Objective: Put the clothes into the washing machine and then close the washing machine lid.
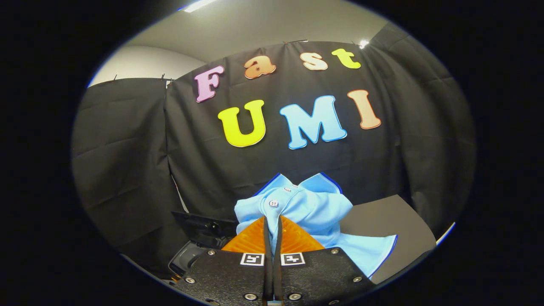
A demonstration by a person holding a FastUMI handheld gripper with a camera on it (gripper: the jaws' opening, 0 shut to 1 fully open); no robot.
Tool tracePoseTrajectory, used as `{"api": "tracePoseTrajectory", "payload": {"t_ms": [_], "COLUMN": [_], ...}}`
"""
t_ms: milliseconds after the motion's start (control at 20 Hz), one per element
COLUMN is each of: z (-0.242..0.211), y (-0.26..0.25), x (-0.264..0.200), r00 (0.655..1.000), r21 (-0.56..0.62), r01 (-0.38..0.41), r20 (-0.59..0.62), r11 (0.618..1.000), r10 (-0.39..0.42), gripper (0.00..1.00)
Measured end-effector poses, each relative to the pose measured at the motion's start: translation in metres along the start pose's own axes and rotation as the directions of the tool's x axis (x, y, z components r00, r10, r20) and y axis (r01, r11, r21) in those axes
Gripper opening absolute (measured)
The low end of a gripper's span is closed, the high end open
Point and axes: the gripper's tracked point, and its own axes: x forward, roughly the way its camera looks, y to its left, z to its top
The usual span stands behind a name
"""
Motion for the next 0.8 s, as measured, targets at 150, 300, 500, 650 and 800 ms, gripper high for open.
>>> {"api": "tracePoseTrajectory", "payload": {"t_ms": [150, 300, 500, 650, 800], "z": [0.015, 0.022, 0.019, 0.008, -0.006], "y": [0.031, 0.065, 0.108, 0.139, 0.168], "x": [0.002, 0.005, 0.012, 0.019, 0.026], "r00": [0.999, 0.996, 0.993, 0.991, 0.988], "r21": [0.001, 0.02, 0.021, 0.017, 0.021], "r01": [-0.018, -0.04, -0.078, -0.111, -0.145], "r20": [0.049, 0.084, 0.09, 0.074, 0.055], "r11": [1.0, 0.999, 0.997, 0.994, 0.989], "r10": [0.018, 0.039, 0.076, 0.109, 0.144], "gripper": [0.0, 0.0, 0.0, 0.0, 0.0]}}
